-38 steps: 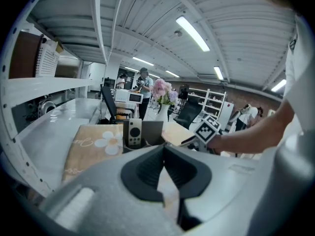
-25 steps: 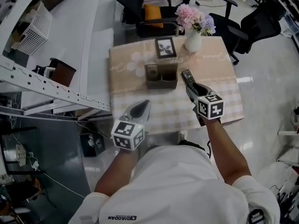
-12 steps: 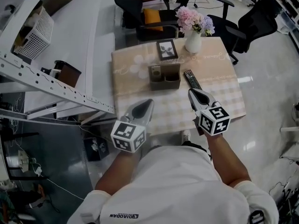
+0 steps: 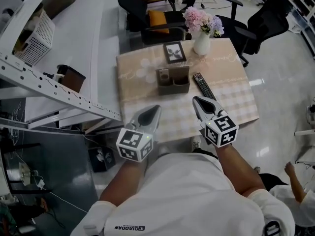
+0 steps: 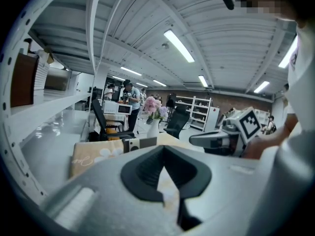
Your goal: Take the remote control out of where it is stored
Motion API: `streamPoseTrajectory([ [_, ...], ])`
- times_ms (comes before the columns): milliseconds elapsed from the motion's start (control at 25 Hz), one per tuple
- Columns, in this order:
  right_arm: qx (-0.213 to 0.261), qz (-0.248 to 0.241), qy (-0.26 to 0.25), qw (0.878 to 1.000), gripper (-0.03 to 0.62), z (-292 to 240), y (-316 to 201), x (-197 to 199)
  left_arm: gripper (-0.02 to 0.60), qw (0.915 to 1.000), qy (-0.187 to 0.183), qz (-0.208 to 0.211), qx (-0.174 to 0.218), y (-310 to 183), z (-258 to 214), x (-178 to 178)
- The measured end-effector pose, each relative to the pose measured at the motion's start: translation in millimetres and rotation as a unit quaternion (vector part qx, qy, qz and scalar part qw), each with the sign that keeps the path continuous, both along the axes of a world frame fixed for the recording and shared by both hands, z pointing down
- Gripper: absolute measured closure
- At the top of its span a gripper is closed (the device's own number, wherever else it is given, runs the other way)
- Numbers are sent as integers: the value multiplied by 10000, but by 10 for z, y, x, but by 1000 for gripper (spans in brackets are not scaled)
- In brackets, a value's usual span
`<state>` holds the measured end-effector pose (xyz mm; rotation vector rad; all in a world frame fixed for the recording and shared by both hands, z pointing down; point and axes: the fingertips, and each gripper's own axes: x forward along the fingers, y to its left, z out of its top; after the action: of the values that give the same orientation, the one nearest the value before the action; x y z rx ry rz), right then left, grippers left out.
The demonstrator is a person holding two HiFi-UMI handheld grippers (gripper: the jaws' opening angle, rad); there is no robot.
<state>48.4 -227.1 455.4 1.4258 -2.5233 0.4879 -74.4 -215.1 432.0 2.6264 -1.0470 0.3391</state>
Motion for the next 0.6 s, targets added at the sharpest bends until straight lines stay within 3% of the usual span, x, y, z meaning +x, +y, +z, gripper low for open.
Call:
streamPoseTrajectory([
  [600, -82, 14, -9, 10000, 588, 50, -14, -8, 580, 9999, -111, 19, 10, 3, 44, -3],
])
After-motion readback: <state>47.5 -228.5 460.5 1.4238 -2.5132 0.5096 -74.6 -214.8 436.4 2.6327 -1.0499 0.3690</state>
